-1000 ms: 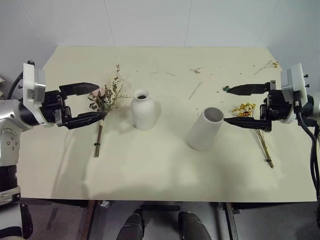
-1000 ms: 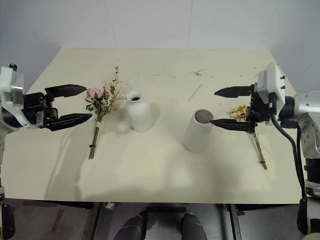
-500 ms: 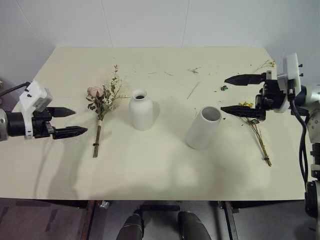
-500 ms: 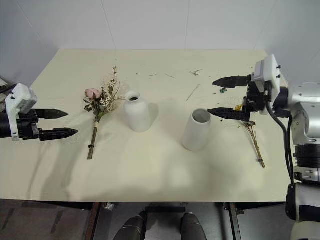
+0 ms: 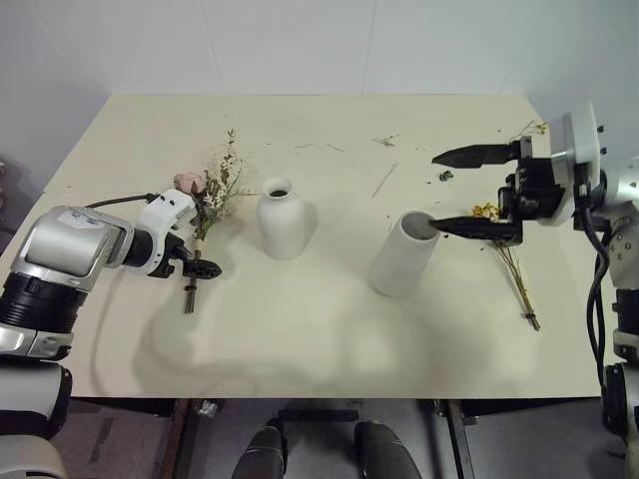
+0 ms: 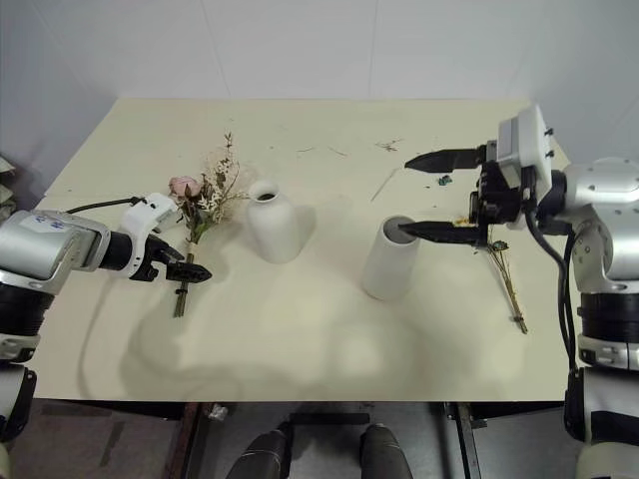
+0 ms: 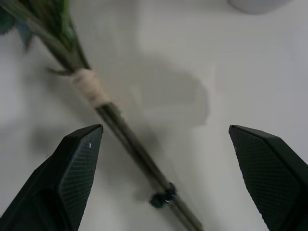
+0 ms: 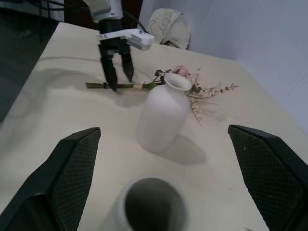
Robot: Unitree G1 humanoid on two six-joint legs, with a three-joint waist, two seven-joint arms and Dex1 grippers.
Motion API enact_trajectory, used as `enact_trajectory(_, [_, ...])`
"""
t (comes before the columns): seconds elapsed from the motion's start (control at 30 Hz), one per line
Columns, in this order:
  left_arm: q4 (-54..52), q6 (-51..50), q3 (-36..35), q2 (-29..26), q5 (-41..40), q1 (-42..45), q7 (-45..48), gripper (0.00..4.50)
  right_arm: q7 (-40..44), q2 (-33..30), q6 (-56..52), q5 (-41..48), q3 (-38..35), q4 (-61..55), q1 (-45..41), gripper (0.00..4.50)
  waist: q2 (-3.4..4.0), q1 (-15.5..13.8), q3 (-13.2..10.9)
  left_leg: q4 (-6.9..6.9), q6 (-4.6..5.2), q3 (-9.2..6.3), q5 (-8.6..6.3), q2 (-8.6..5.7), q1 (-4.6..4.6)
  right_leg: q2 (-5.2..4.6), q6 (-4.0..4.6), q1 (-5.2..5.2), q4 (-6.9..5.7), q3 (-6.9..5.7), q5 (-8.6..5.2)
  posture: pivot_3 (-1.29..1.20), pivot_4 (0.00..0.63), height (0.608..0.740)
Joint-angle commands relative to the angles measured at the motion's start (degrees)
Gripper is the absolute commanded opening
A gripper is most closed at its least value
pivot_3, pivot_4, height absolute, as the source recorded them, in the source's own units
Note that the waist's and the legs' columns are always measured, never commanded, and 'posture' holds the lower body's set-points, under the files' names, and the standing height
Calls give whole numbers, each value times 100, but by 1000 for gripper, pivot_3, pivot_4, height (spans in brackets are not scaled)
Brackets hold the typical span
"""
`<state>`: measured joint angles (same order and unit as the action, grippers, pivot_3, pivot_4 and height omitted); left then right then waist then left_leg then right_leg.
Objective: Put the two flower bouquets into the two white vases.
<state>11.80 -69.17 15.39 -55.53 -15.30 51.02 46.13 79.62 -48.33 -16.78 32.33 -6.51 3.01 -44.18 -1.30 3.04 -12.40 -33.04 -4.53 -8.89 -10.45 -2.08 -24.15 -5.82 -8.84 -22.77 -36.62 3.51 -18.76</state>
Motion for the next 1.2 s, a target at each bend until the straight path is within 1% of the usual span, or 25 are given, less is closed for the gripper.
enact_trajectory(0.03, [439, 205, -15, 165, 291, 137, -151, 4486, -275, -37, -146, 287, -378, -571, 193, 4500, 0, -3, 0, -2, 0, 0, 0, 0, 0, 0, 0, 0, -2, 1, 0, 0, 150, 740])
enact_trajectory(0.17, [748, 166, 24, 546, 363, 173, -170, 4486, -445, -59, -229, 413, -517, -909, 514, 4500, -3, -42, 1, -17, 1, -1, -1, -2, -2, -1, 0, 2, -13, 1, 0, 0, 150, 740])
enact_trajectory(0.3, [1135, 17, 82, 769, 372, 302, -1, 4486, -515, -95, -324, 527, -560, -1098, 543, 4500, -2, -106, 2, -33, 2, 0, -1, -3, 4, -1, 0, 8, -26, 1, 1, 0, 150, 740])
enact_trajectory(0.33, [1223, 32, 104, 792, 388, 333, 47, 4309, -521, -102, -338, 548, -568, -1114, 524, 4500, -2, -116, 2, -37, 2, 0, -1, -3, 4, -1, 1, 10, -27, 1, 2, 0, 150, 740])
enact_trajectory(0.4, [1366, 104, 157, 799, 439, 380, 152, 3908, -520, -107, -360, 575, -565, -1120, 479, 4500, -2, -126, 2, -43, 1, 0, -1, -3, 7, -1, 1, 15, -27, 1, 3, 0, 150, 740])
enact_trajectory(0.57, [1526, 244, 190, 756, 551, 417, 348, 2357, -501, -104, -370, 651, -560, -1124, 558, 4500, -2, -135, 2, -44, 2, 0, -2, -4, 6, -1, -2, 17, -22, 1, 6, 0, 150, 740])
enact_trajectory(0.63, [1643, 678, 11, 779, 639, 395, 271, 1715, -489, -116, -360, 647, -564, -1122, 624, 4500, -2, -138, 2, -42, 3, 0, -2, -3, 6, -1, -2, 17, -21, 1, 6, 0, 150, 740])
enact_trajectory(0.77, [1881, 971, -295, 813, 651, 406, 222, 456, -498, -154, -333, 625, -575, -1047, 637, 4500, -2, -140, 1, -44, 3, 0, -2, -4, 5, -1, -2, 16, -22, 1, 6, 0, 150, 740])
enact_trajectory(0.83, [1886, 1147, -396, 822, 626, 369, 302, 61, -477, -172, -326, 626, -575, -1006, 614, 4500, -2, -141, 1, -45, 3, 0, -2, -3, 4, -1, -3, 16, -22, 1, 6, 0, 150, 740])
enact_trajectory(0.93, [1870, 1329, -794, 908, 462, 334, 279, 61, -479, -217, -409, 697, -616, -1006, 590, 4500, -2, -140, 1, -45, 3, 0, -2, -3, 3, -1, -3, 16, -22, 1, 7, 0, 150, 740])
enact_trajectory(1.03, [1978, 1977, -1723, 1225, 3, 366, 125, 61, -468, -261, -444, 715, -644, -994, 657, 4500, -3, -145, 1, -45, 3, -1, -2, -3, 2, -1, -3, 14, -21, 0, 7, 0, 150, 740])
enact_trajectory(1.13, [2273, 2792, -2914, 1610, -533, 569, -427, 61, -536, -265, -493, 689, -688, -1071, 920, 4500, -10, -151, 3, -49, 3, -3, -2, -2, 0, -3, -4, 15, -21, -1, 8, 0, 150, 740])
enact_trajectory(1.2, [2269, 3222, -3404, 1801, -826, 639, -506, 61, -590, -248, -498, 676, -717, -1105, 1031, 4500, -15, -147, 4, -52, 3, -2, -2, -3, -1, -4, -6, 15, -20, -1, 10, 0, 150, 740])
